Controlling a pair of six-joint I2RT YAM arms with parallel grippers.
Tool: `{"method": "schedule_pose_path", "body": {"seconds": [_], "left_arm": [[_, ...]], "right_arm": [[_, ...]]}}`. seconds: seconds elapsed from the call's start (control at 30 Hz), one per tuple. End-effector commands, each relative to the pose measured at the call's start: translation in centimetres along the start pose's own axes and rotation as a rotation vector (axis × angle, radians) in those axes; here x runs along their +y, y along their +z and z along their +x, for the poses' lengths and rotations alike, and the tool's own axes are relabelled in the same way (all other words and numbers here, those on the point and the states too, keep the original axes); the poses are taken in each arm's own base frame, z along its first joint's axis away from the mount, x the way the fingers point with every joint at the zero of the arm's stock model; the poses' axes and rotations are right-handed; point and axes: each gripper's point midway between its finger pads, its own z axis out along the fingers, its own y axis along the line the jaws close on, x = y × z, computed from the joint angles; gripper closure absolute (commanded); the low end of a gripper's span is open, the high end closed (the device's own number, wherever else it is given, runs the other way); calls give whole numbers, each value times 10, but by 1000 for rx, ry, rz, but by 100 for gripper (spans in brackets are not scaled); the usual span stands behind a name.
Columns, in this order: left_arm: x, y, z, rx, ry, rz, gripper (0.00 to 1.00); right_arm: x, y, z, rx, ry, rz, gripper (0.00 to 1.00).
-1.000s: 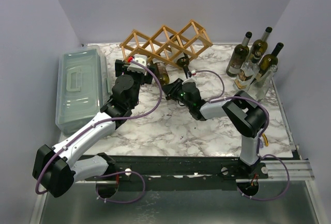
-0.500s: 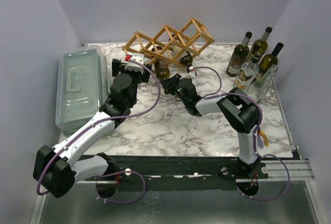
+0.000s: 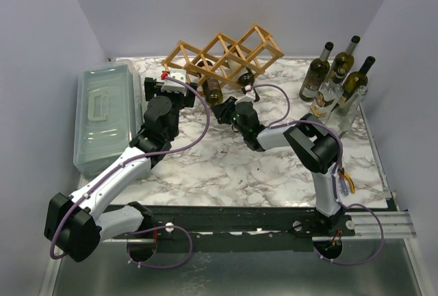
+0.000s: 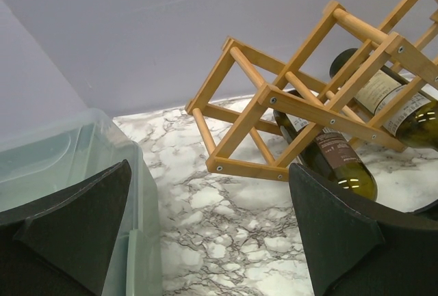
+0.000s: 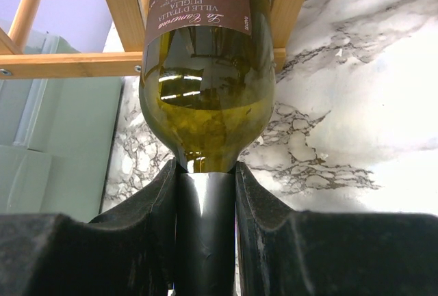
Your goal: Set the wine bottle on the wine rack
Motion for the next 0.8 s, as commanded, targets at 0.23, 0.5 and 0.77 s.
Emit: {"method": "schedule_pose_path", "body": {"seconds": [0.23, 0.5, 0.77], "left_arm": [[6, 1, -11, -33, -49, -15, 2], [7, 1, -11, -35, -56, -15, 2], [5, 3, -8, -28, -57, -11, 2]], "right_arm": [[46, 26, -43, -121, -39, -133, 99], [42, 42, -46, -124, -54, -110, 100], [32, 60, -47, -115, -96, -69, 99]]}}
